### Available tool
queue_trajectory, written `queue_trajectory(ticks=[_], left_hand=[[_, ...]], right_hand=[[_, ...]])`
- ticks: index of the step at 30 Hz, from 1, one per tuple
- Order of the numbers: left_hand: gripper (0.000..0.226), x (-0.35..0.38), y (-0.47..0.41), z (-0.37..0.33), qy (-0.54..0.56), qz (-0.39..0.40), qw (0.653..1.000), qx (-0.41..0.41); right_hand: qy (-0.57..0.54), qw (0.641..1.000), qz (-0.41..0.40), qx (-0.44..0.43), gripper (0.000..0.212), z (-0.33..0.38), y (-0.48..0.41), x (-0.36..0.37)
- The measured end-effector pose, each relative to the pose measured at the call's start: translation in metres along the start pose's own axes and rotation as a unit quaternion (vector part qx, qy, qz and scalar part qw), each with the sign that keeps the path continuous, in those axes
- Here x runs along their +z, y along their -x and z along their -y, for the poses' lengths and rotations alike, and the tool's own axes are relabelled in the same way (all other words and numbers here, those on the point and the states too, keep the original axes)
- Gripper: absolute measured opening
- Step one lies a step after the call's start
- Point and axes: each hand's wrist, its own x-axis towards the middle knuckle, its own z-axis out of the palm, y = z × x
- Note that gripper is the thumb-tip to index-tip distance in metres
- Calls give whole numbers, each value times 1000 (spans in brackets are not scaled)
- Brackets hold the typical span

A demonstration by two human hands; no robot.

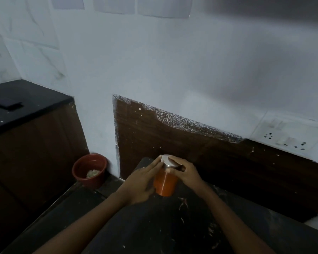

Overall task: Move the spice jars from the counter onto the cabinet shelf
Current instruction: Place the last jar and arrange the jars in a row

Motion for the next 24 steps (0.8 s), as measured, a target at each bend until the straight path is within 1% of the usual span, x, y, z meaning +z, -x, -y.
queue_trajectory(ticks=[2, 4, 8, 12, 15, 19, 21, 24], left_hand=[[83, -11, 2, -20, 19, -21, 999, 27], [91, -19, 3, -40, 33, -31, 998, 44], [113, -28, 6, -84, 51, -22, 995, 83], [126, -30, 3, -140, 69, -9, 988, 137], [129, -24, -2, -176, 84, 0, 980, 178], [127, -14, -13, -216, 96, 13, 971, 217], [125, -11, -20, -233, 90, 2, 969, 231], [122, -5, -29, -255, 66, -18, 964, 258]], right_hand=[[-4, 1000, -7, -16, 54, 17, 18, -24], [-20, 999, -21, -14, 46, 35, 41, -47], [-22, 999, -35, -9, 35, 61, 87, -84], [4, 999, -37, -17, 39, 82, 137, -115], [8, 999, -47, -13, 33, 94, 176, -137], [-44, 995, -85, 18, 34, 96, 216, -164], [-67, 992, -104, 34, 36, 94, 231, -173], [-71, 989, -131, 26, 41, 88, 254, -186]])
